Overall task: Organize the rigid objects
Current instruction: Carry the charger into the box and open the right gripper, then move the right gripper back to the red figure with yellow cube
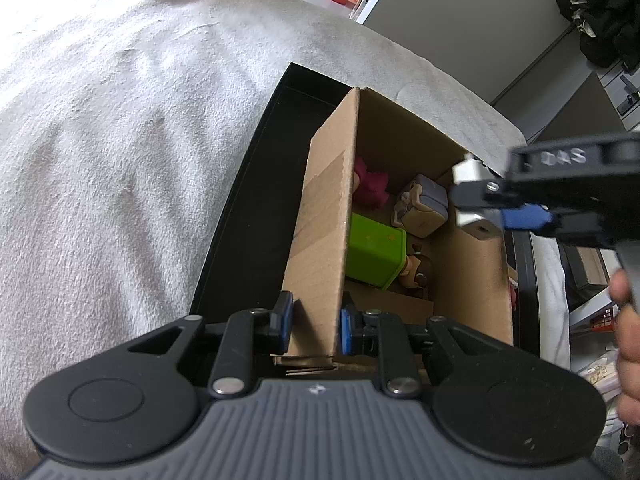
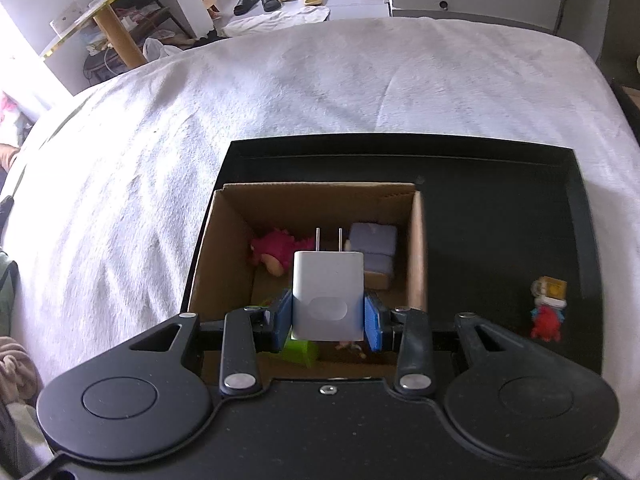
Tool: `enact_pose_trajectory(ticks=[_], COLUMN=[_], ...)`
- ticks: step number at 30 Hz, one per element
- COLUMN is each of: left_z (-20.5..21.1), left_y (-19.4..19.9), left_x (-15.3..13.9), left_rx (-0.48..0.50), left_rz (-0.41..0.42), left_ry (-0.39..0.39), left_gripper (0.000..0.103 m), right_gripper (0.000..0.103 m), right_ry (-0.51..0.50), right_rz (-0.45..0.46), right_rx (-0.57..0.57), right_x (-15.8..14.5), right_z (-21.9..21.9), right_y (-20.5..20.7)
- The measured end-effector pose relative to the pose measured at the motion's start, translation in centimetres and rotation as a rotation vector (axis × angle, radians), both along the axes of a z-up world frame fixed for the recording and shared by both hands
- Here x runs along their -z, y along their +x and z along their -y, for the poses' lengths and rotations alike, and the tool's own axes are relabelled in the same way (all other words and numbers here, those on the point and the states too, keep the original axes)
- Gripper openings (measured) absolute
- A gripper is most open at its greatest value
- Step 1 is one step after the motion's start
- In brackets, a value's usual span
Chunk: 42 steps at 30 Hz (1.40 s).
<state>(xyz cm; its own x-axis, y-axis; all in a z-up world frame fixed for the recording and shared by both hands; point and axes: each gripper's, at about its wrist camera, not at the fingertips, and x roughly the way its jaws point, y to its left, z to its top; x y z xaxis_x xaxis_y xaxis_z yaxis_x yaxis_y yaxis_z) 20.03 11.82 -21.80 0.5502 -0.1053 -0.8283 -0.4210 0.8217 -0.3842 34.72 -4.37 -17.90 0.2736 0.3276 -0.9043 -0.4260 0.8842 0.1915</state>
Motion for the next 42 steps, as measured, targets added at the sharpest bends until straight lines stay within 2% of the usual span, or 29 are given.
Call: enact_pose_trajectory(ticks=[16,21,31,42], left_z=[-0.1,-0.1,-0.2,-0.1], left_y=[0.2,0.3,0.4,0.3], left_x=[0.3,0.5,0.6,0.5], left_rx=[0.004,0.004,0.004,0.002], left_rz=[-0.001,-0.001,-0.003,-0.005], left_ry=[-0.005,-0.006,-0.001,0.000], left_gripper=[0.022,0.023,0.023,0.023], right_gripper=[0.038,0.039,0.040,0.041], right_ry=[0.010,0.031,0.049,0.011], right_rz=[-0.005,-0.005,0.034,0.029], right_rx=[0.016,0.028,0.037,0.095], right_x=[3.0,2.7,-0.8,-0.4], right_z=[-2.6,-2.2,2.1,7.3], right_y=[1.3,1.4,1.3,1.5])
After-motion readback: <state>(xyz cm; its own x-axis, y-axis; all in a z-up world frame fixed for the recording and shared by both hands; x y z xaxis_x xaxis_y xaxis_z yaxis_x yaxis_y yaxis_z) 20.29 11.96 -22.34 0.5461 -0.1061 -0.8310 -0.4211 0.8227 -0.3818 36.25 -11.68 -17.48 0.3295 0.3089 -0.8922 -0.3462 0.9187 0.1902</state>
